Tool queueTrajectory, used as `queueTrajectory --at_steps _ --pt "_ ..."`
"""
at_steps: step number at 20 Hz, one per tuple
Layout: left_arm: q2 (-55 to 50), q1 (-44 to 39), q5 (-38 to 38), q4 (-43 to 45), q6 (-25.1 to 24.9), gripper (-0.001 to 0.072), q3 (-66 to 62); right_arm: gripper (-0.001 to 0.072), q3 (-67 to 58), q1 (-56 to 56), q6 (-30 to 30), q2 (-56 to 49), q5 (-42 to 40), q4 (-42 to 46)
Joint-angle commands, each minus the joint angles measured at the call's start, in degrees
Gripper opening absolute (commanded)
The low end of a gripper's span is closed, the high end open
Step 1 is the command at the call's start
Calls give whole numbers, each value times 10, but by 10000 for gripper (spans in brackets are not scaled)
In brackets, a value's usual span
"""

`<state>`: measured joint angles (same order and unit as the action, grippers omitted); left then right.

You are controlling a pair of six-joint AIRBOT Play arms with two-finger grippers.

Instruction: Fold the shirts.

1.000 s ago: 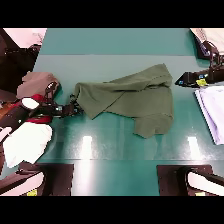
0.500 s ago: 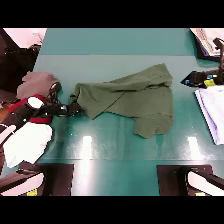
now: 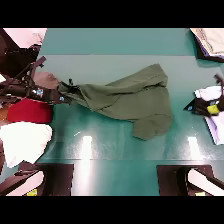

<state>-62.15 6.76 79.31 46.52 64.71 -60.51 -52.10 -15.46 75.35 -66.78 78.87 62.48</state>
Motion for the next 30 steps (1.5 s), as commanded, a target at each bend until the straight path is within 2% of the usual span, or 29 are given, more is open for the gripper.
queueTrajectory --at_steps 1,2,4,5,10,11,12,13,16,19,22,26,30 --pt "7 12 29 8 -6 25 -20 549 80 -15 -20 -45 -30 -63" --pt "7 12 28 9 -6 25 -20 546 88 -13 -29 -64 -52 -92" --pt "7 12 28 9 -6 25 -20 462 89 -1 -37 -96 -88 -121" --pt "7 12 30 9 -5 25 -20 447 89 12 -38 -108 -100 -128" --pt "7 12 33 8 -4 25 -20 447 89 94 -39 -144 -131 -134" --pt "7 12 34 8 -4 25 -20 412 89 105 -39 -144 -137 -133" --pt "7 12 39 8 -4 24 -20 245 89 112 -44 -141 -141 -134" --pt "7 12 46 8 -4 25 -20 114 89 115 -50 -133 -143 -133" --pt "7 12 77 1 24 24 -27 18 78 96 -51 -74 -126 -133" --pt "7 12 77 -79 28 24 -76 18 -11 49 -38 -6 -66 -133" --pt "7 12 55 -129 35 24 -169 17 -159 11 -7 43 -36 -133" --pt "18 12 -5 -94 70 23 -357 17 -375 -11 10 78 -28 -129" --pt "39 12 -55 -52 83 24 -561 17 -555 -41 22 96 -28 -129"
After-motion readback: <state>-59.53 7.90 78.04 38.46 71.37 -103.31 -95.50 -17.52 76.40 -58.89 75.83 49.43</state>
